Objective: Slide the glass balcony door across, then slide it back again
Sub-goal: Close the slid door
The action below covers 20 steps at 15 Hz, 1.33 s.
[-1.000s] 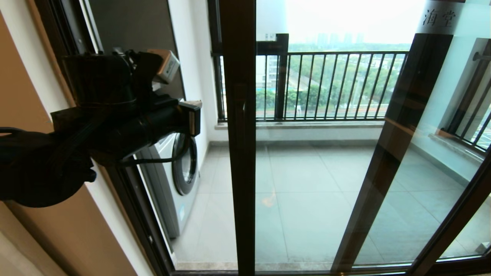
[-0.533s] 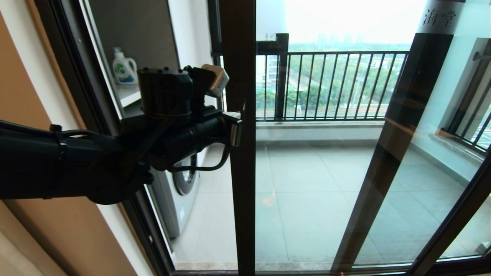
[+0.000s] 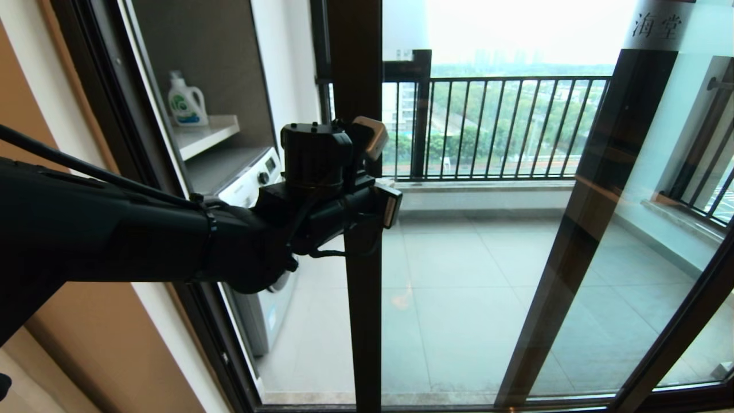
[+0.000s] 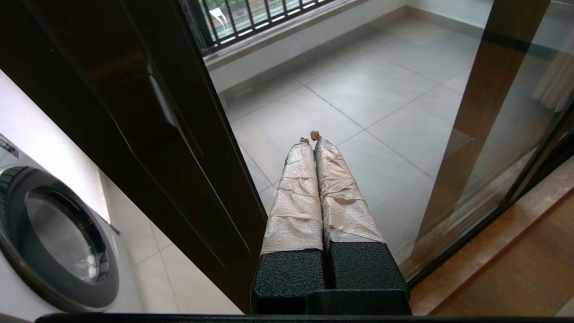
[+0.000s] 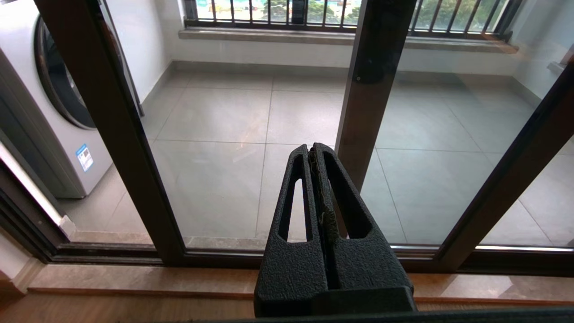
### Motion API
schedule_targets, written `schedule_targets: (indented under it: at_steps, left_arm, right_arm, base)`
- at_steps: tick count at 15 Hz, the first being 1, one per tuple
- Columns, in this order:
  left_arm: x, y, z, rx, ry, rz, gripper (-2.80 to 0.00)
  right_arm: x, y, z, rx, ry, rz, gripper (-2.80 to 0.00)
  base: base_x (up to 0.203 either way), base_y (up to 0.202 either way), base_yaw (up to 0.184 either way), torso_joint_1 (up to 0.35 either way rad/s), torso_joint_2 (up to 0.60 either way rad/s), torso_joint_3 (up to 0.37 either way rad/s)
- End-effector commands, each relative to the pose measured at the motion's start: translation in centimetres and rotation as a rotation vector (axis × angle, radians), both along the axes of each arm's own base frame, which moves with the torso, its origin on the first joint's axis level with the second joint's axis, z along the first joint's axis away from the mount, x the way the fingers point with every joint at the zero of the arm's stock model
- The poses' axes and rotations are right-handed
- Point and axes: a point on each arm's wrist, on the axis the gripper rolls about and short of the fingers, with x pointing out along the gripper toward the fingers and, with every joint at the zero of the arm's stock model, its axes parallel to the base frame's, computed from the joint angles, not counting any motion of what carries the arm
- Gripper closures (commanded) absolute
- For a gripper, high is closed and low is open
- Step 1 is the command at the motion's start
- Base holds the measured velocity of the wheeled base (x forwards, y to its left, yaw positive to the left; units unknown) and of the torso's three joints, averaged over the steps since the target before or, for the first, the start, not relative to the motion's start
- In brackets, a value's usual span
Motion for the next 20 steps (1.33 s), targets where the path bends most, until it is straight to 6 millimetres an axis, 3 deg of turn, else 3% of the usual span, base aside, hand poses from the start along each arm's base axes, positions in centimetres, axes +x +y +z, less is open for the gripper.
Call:
schedule_targets:
  at_steps: [1,5,12,20]
  left_arm:
    - [0.6,-0.9,-0.3,-0.003,-0.009,0.022,0.00]
    - [1.7,-2.4,0.2,-0.029,-0.049,0.103,0.00]
    - [1.8,-2.2,-0.7,-0.005,-0.031,0.172,0.00]
    - [2.5,-1.0,-0.3,-0.005,-0.041,0.216,0.00]
  right_arm:
    - [0.0,0.0,0.0,-0.001,0.002,0.001,0.00]
    - [0.0,0.0,0.0,-0.001,0.002,0.001,0.00]
    - [0.0,0.0,0.0,-0.001,0.002,0.001,0.00]
    - [0.0,0.0,0.0,-0.001,0.001,0.001,0.00]
  base:
    - [0.000,0.000,0.000,0.000,0.00,0.000]
    - [0.000,0.000,0.000,0.000,0.00,0.000]
    - [0.000,0.000,0.000,0.000,0.00,0.000]
    - [0.000,0.000,0.000,0.000,0.00,0.000]
